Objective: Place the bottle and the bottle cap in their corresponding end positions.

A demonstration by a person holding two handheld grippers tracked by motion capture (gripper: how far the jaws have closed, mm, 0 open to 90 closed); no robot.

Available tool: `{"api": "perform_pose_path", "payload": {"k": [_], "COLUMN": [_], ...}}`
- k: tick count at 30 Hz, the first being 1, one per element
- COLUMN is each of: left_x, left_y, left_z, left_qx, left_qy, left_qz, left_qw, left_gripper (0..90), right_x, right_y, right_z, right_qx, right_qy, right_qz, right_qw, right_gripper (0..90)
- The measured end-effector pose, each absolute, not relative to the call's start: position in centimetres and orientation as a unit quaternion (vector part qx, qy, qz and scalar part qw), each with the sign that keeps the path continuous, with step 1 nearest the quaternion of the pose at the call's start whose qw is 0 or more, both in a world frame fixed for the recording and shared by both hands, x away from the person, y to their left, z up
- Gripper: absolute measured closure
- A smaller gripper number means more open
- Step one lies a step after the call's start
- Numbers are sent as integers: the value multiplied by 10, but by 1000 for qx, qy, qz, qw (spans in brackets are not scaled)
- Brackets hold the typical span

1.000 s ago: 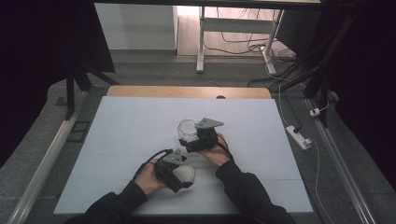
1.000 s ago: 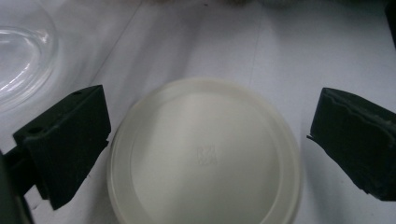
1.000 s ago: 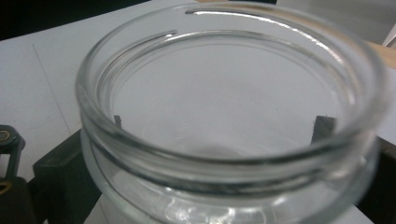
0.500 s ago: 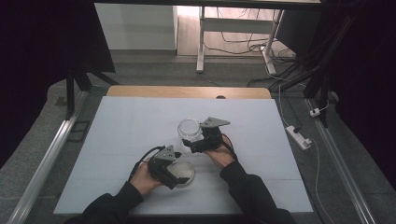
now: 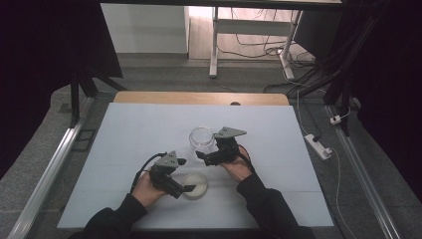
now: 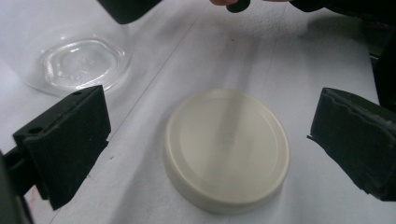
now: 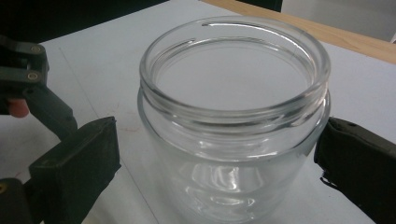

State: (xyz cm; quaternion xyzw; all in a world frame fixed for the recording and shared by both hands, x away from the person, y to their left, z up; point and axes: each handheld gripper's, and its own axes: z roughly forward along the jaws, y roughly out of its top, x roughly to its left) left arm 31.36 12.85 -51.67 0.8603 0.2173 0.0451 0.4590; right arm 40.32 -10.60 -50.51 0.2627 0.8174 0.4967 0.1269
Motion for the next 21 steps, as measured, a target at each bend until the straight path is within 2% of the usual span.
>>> {"api": "perform_pose_path", "payload": {"k": [21], "left_x": [297], "left_y": [165], "left_z": [-496], "left_qx": [839], "left_qy": [253], "left_qz": [61], "left_qw": [477], "left_gripper": [0], "right_x": [376], "right_y": [-129], "right_z": [-484], "right_qx": [272], "right_qy": [812], "right_qz": [503], "right_qw": [118], "right_gripper": [0]}}
